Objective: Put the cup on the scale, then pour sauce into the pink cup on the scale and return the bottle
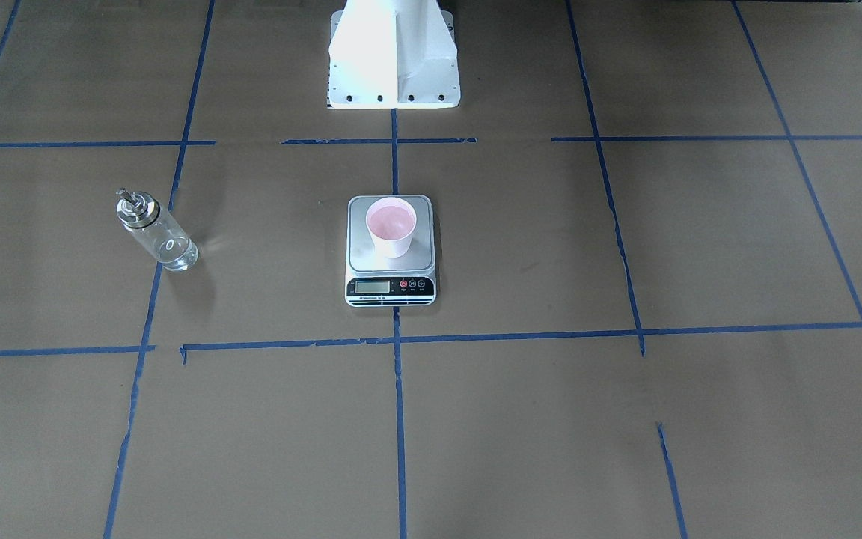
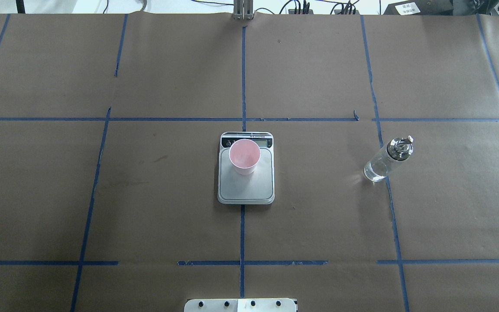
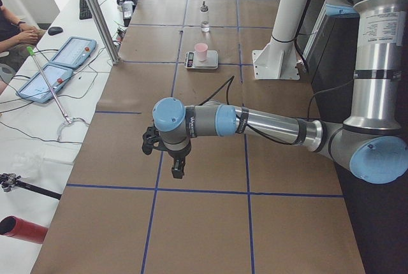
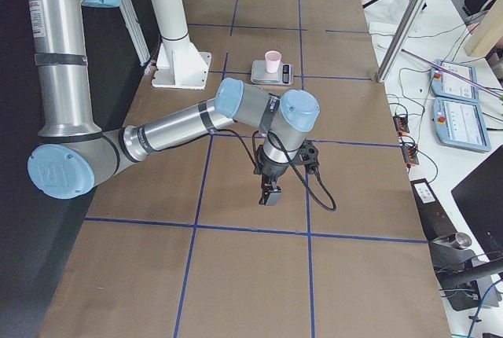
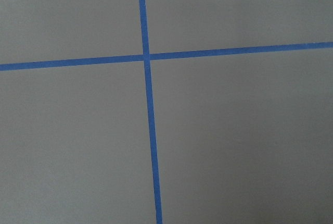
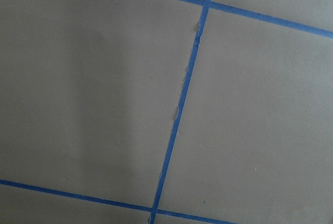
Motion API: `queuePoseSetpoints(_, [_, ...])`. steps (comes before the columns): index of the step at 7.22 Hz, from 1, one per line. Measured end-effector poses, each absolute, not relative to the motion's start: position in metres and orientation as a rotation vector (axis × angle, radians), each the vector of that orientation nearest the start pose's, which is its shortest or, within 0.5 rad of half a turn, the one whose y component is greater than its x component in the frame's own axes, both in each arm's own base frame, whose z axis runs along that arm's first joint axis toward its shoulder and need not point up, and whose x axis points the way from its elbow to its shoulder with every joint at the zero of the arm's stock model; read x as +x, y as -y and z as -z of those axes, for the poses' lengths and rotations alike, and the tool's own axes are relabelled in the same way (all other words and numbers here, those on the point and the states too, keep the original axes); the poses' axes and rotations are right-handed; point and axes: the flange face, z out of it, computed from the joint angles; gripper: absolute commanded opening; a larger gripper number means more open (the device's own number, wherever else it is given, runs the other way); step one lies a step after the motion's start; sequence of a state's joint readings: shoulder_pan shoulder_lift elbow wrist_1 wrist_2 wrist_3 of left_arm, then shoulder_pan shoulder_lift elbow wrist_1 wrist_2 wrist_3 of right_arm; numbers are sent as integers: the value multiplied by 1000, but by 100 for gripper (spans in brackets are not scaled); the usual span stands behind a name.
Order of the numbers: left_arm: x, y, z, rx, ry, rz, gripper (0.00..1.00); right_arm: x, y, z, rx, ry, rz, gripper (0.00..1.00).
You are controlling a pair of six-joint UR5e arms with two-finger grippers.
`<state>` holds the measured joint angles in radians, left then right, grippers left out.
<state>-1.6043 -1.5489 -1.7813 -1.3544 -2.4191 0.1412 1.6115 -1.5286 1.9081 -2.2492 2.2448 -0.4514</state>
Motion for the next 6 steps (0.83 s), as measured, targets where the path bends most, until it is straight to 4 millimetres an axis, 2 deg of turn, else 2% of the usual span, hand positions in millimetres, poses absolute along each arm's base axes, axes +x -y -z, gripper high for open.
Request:
queuePoseSetpoints(3, [-82, 490, -580, 112, -727, -120, 100, 80, 474, -581, 6, 748, 295, 100])
queuePoseSetpoints(6, [-82, 498, -586, 122, -714, -128, 100, 64, 488, -593, 59, 731, 270, 100])
